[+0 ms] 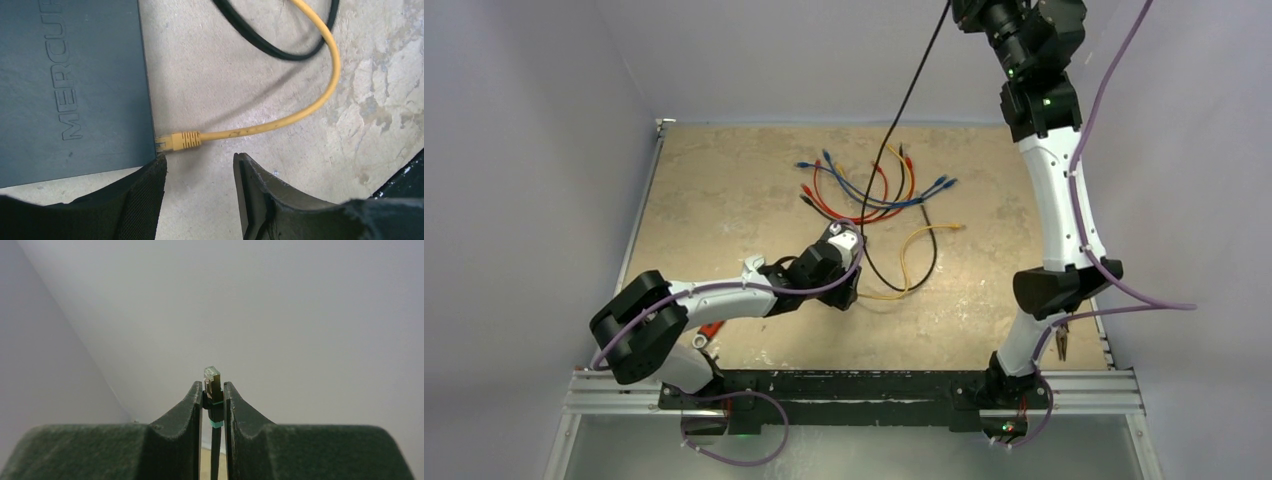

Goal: Pull the plug from the switch port
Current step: Place the connector at the center of the board.

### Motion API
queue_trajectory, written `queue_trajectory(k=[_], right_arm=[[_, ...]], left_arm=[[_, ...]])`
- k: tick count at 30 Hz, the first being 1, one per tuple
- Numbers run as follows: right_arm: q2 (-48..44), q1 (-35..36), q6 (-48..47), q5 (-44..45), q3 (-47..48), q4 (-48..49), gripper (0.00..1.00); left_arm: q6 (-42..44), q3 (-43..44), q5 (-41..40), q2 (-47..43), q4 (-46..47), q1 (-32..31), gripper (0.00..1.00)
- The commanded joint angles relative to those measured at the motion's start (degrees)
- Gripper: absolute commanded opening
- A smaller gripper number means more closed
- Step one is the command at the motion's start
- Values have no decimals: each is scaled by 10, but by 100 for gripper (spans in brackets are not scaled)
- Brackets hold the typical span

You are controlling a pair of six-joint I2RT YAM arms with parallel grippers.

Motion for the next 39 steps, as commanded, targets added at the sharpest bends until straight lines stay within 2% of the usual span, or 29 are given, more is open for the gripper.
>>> queue_trajectory(k=[1, 9, 14, 23, 30, 36, 39], right_arm=[[18, -4, 30, -48, 26, -38, 0], [12, -5, 82, -125, -76, -50, 0], [27, -6, 97, -169, -107, -78, 0], [29, -6, 83, -154, -124, -114, 0], [48, -6, 82, -154, -114, -104, 0], [66, -6, 81, -161, -103, -88, 0], [71, -6, 80, -165, -99, -74, 0]], left_arm=[[-34, -21, 30, -32, 56, 2, 52], [-63, -33, 70, -66, 57, 2, 55], [-81, -62, 86, -111, 73, 2, 58], [-87, -94, 85, -179, 72, 2, 62], [-91, -107, 74, -202, 71, 3, 67], [-93, -112, 42, -219, 68, 6, 75], [-102, -119, 35, -234, 79, 13, 85]])
